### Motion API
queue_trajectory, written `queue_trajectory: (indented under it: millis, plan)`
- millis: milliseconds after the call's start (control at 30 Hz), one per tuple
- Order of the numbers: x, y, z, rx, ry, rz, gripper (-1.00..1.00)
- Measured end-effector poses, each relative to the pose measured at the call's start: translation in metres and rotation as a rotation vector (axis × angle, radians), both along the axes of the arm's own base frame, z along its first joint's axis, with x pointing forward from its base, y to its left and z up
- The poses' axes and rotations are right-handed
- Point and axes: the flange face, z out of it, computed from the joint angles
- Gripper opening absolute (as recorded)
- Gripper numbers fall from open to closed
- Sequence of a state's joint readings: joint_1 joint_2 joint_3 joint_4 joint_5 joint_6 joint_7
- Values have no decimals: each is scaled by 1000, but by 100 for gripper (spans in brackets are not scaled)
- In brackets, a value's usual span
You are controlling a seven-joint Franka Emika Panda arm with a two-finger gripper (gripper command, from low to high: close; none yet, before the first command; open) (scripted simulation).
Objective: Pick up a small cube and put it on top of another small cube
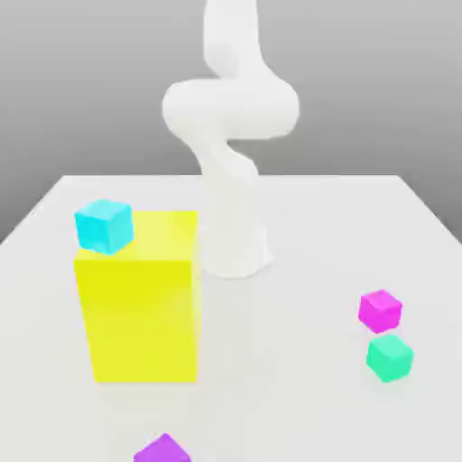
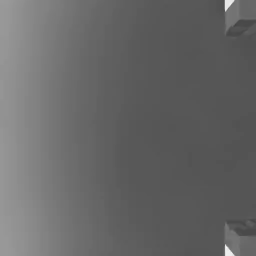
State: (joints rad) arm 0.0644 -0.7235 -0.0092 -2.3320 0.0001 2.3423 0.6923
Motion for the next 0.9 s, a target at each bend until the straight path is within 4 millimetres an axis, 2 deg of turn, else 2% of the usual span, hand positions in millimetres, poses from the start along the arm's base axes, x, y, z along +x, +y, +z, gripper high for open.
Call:
queue_trajectory:
  millis: [100,200,300,433,533,667,800,900]
  plan:
    - [30,29,-51,-87,74,175,0]
    - [49,60,-103,-168,139,347,0]
    - [60,92,-157,-247,199,524,0]
    - [60,134,-229,-349,271,764,0]
    - [51,162,-284,-423,320,949,0]
    - [27,195,-354,-518,380,1199,0]
    - [-13,226,-421,-614,428,1474,0]
    - [-40,231,-467,-671,468,1648,0]
